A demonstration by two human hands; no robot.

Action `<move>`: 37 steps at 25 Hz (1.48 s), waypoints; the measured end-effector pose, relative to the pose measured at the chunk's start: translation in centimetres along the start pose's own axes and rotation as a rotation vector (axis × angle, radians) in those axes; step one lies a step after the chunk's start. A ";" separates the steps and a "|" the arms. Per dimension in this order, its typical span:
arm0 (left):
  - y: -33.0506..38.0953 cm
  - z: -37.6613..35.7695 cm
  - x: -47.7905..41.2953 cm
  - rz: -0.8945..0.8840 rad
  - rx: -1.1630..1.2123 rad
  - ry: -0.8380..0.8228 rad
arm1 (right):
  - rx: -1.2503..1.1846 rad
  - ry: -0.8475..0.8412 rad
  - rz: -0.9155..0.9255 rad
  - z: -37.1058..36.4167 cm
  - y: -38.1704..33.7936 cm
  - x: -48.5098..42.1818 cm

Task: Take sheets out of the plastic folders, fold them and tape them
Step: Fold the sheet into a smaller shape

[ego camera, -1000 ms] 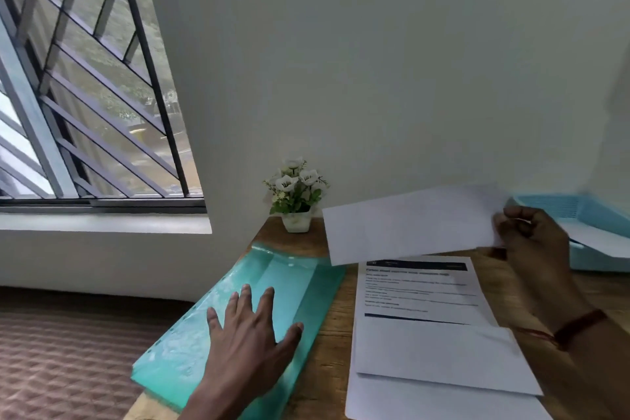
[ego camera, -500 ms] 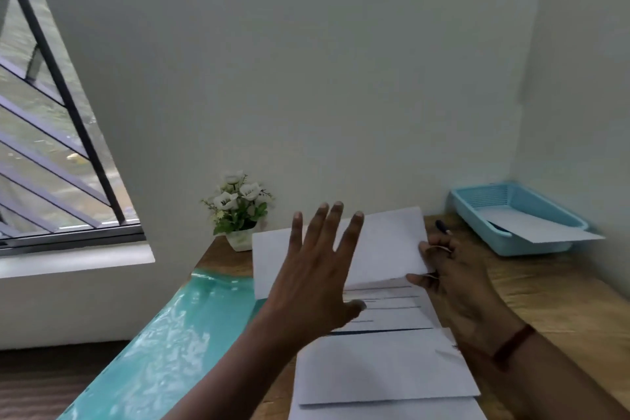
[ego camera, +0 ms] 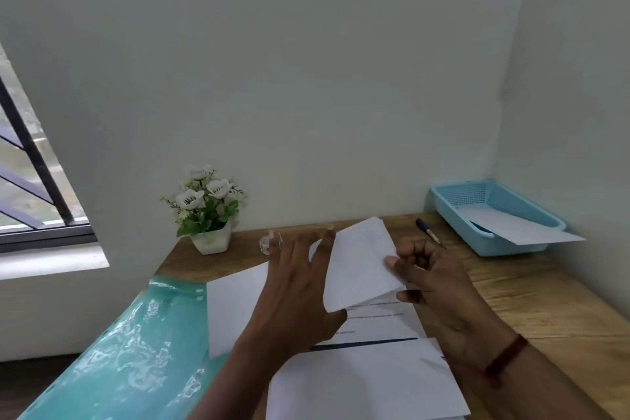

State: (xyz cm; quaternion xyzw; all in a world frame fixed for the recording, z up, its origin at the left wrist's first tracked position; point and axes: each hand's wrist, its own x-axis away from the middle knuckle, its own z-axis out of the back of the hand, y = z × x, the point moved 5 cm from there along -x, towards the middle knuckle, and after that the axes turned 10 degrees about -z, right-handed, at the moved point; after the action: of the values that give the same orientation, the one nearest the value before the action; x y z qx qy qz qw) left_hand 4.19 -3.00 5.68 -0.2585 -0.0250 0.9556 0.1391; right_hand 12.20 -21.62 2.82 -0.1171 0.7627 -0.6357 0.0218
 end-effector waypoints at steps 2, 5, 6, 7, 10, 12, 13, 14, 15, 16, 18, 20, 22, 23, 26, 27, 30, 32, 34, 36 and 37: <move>0.0 -0.4 0.4 0.003 0.006 -0.042 | 0.065 0.056 0.030 0.1 0.2 -0.3; 0.4 -1.2 1.0 -0.046 -0.064 -0.113 | 0.108 0.081 0.025 0.0 0.4 -0.6; 0.5 -1.4 1.1 -0.051 -0.089 -0.130 | 0.122 0.081 0.033 0.1 0.4 -0.6; 0.5 -1.6 1.2 -0.044 -0.098 -0.135 | 0.141 0.082 0.047 0.1 0.4 -0.5; 0.4 -1.8 1.0 -0.017 -0.096 -0.091 | 0.185 0.086 0.101 -0.2 0.0 -0.1; 0.5 -1.7 1.0 -0.011 -0.088 -0.077 | 0.211 0.116 0.133 -0.2 -0.2 0.0; 0.6 -1.7 1.0 -0.011 -0.092 -0.082 | 0.217 0.129 0.146 -0.2 -0.4 0.0; 0.7 -1.7 1.0 -0.010 -0.094 -0.085 | 0.224 0.136 0.156 -0.2 -0.4 0.0; 0.7 -1.7 1.0 -0.007 -0.091 -0.079 | 0.233 0.135 0.156 -0.3 -0.4 -0.1; 0.8 -1.7 1.0 -0.005 -0.090 -0.069 | 0.247 0.131 0.149 -0.4 -0.3 -0.1; 0.8 -1.8 0.9 -0.009 -0.107 -0.061 | 0.276 0.103 0.121 -0.8 -0.3 -0.1; 0.7 -1.9 0.7 -0.026 -0.146 -0.051 | 0.307 0.036 0.088 -1.1 -0.2 0.1; 0.6 -2.1 0.7 -0.039 -0.163 -0.060 | 0.324 -0.021 0.051 -1.4 -0.1 0.3; 0.7 -2.1 0.7 -0.042 -0.163 -0.064 | 0.324 -0.036 0.037 -1.5 0.0 0.4; 0.7 -2.2 0.7 -0.029 -0.151 -0.054 | 0.291 -0.059 0.008 -1.8 0.2 0.5; 0.8 -2.2 0.7 -0.026 -0.147 -0.051 | 0.267 -0.067 -0.013 -1.9 0.3 0.4; 0.8 -2.2 0.6 -0.031 -0.163 -0.046 | 0.209 -0.105 -0.096 -2.0 0.6 0.4; 0.7 -2.2 0.6 -0.031 -0.163 -0.044 | 0.151 -0.130 -0.151 -1.9 0.9 0.3; 0.6 -2.1 0.6 -0.030 -0.150 -0.039 | 0.096 -0.150 -0.192 -1.9 1.1 0.3; 0.5 -2.0 0.7 -0.021 -0.145 -0.021 | 0.065 -0.155 -0.219 -1.9 1.4 0.2; 0.3 -1.9 0.7 -0.016 -0.149 -0.014 | 0.055 -0.159 -0.234 -1.9 1.5 0.1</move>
State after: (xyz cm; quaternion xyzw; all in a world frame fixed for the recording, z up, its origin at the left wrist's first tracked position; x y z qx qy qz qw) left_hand 4.48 -3.12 3.67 -0.2615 -0.0989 0.9517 0.1268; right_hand 11.52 -19.62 1.77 -0.2545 0.7221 -0.6432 0.0111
